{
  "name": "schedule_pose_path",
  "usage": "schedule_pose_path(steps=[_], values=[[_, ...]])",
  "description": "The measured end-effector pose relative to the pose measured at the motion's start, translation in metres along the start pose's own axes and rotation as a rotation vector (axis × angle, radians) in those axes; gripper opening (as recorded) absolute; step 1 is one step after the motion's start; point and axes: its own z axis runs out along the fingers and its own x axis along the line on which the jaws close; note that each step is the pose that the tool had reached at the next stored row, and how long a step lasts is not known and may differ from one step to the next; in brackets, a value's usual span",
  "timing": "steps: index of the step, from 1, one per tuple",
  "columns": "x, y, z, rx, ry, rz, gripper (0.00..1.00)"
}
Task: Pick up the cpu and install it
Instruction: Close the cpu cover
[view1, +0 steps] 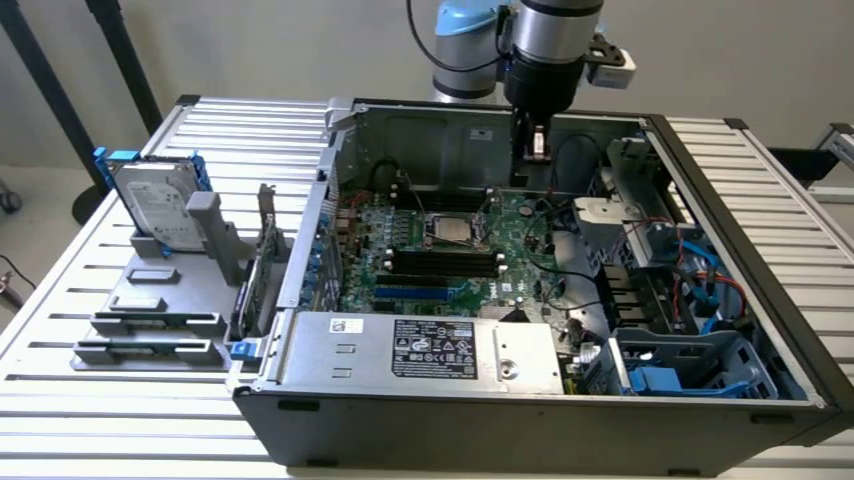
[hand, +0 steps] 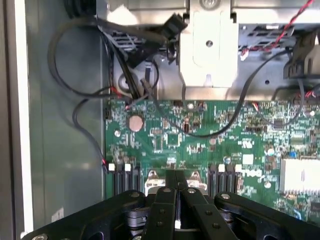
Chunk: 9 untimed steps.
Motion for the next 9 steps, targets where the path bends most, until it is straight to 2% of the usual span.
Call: schedule_pose_path(steps=[2,9], values=[[0.0,0.0025,0.003,-0.0001,0.0002,0.0,0.11],[-0.001,0.0028,0.0155,-0.0002,0.0001,0.0,0.11]])
